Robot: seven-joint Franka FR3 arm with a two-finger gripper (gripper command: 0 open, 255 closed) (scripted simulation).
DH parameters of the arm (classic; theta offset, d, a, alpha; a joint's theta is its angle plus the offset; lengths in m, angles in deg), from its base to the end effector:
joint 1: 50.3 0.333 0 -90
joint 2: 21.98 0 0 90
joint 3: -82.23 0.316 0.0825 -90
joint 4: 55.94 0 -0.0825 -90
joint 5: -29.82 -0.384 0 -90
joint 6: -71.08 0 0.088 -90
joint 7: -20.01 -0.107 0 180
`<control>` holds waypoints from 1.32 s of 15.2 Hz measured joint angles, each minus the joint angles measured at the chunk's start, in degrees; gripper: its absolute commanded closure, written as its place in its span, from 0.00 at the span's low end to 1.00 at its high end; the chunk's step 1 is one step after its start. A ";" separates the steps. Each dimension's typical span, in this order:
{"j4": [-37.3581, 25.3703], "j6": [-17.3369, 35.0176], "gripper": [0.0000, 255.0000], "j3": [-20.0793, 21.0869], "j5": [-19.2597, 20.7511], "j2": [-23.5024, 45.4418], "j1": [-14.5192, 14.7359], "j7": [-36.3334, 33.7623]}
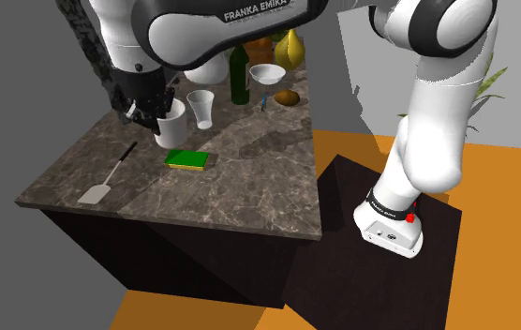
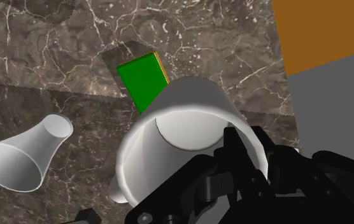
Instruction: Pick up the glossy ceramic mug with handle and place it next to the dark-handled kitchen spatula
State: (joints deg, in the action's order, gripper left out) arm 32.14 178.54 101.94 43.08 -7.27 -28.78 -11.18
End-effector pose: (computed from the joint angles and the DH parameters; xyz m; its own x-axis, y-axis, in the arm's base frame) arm 0.5129 0.3957 0.5228 0.9634 0.2205 0.1526 0.2118 -0.9747 0.0715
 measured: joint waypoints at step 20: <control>7.39 11.53 1.00 -0.39 2.98 4.92 1.20 -4.32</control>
State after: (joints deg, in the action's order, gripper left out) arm 39.53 190.06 101.55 46.05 -2.36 -27.58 -15.50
